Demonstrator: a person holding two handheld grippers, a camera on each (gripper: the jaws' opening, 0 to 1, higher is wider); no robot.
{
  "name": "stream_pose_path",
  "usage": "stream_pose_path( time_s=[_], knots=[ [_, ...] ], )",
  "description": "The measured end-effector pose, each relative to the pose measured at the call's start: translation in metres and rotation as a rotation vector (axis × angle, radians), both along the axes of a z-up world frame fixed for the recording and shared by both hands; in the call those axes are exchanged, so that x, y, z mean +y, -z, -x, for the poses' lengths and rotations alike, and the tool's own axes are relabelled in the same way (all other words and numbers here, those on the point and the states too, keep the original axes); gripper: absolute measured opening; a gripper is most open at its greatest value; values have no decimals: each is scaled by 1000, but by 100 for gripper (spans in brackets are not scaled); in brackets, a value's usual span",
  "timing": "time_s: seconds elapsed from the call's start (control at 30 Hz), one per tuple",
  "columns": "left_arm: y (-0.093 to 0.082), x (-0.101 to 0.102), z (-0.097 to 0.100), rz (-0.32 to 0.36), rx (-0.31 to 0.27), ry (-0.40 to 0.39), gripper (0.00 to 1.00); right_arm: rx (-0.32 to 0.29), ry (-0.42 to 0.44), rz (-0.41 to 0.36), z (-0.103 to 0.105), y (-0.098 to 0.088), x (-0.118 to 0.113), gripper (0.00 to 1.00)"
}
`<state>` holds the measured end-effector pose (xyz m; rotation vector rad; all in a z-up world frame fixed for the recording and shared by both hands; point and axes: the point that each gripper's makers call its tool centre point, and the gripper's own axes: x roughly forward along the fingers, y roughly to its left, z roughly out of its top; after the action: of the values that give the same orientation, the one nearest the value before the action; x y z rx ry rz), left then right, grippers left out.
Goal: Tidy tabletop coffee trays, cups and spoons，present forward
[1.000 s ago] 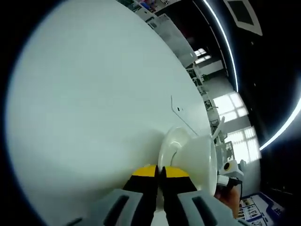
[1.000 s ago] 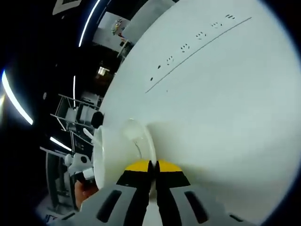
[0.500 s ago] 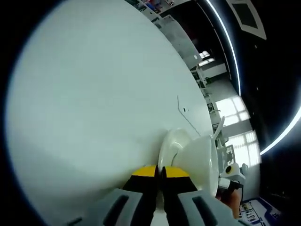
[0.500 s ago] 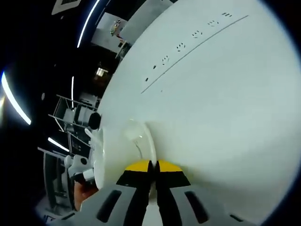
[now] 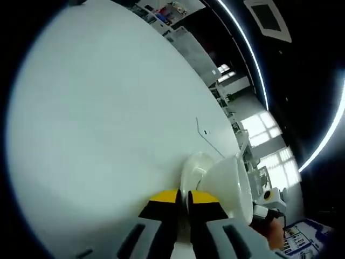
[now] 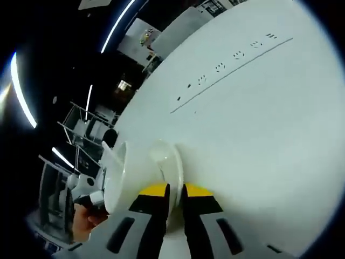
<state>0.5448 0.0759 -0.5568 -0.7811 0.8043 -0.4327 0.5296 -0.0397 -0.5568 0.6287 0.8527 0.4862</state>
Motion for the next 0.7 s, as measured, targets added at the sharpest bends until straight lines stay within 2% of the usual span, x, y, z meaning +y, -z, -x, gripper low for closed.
stream_pose_path(
  time_s=[0.07, 0.1, 0.13, 0.2, 0.27, 0.37, 0.43, 0.53, 0.57, 0.6, 0.7],
  knots=[
    [-4, 4, -1, -23, -53, -3, 16, -22, 16, 12, 0, -5, -3, 14],
    [-8, 5, -2, -24, -85, -5, 20, -65, 62, 24, -5, -11, -9, 14],
    [-9, 7, 0, -31, -91, -10, 21, -91, 60, 45, -7, -14, -12, 14],
    [-14, 15, -4, -61, -146, -37, 21, -121, 68, 88, -7, -18, -18, 14],
    [-16, 22, -5, -79, -158, -64, 21, -157, 68, 111, -8, -22, -20, 14],
    [-25, 28, -7, -64, -197, -100, 21, -217, 71, 137, -9, -31, -22, 14],
    [-34, 33, -8, -75, -238, -124, 21, -280, 56, 192, -7, -37, -25, 15],
    [-44, 41, -6, -148, -310, -134, 21, -401, 22, 273, -4, -52, -25, 18],
    [-48, 43, -3, -164, -330, -140, 21, -472, 11, 313, -1, -61, -26, 18],
    [-52, 44, 0, -177, -354, -140, 21, -514, 17, 345, 1, -67, -29, 18],
    [-64, 53, 13, -215, -417, -163, 21, -612, 6, 386, 9, -85, -30, 18]
  ],
)
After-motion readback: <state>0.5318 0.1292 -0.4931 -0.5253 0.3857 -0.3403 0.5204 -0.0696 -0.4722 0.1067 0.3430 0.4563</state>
